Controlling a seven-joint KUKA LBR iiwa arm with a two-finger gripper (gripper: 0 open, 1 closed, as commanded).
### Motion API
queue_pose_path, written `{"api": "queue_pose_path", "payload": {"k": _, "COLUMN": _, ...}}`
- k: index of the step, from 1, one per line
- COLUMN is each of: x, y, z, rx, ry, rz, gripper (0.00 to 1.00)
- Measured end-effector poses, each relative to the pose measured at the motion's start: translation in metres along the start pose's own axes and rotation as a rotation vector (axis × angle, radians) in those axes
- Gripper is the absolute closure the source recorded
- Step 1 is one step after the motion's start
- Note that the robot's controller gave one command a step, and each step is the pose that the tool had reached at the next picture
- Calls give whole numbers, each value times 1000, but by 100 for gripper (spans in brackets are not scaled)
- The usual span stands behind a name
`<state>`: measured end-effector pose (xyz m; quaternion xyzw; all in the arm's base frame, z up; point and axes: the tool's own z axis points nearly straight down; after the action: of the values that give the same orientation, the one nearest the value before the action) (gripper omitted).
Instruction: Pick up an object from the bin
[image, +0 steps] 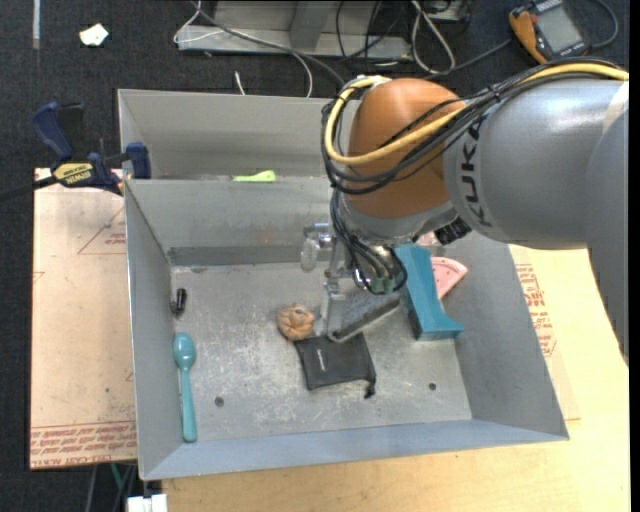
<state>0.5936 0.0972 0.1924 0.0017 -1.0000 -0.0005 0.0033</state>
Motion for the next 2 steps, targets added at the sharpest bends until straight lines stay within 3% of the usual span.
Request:
{"api": "queue_pose_path", "payload": {"k": 1, "x": -2, "y": 0, "z": -5, "rx": -1, "ry": -8, "rz": 2, "gripper": 0}}
{"api": "queue_pose_path", "payload": {"k": 2, "x": -8, "y": -10, "z": 74, "rx": -3, "ry": -11, "rz": 83, "gripper": 0}}
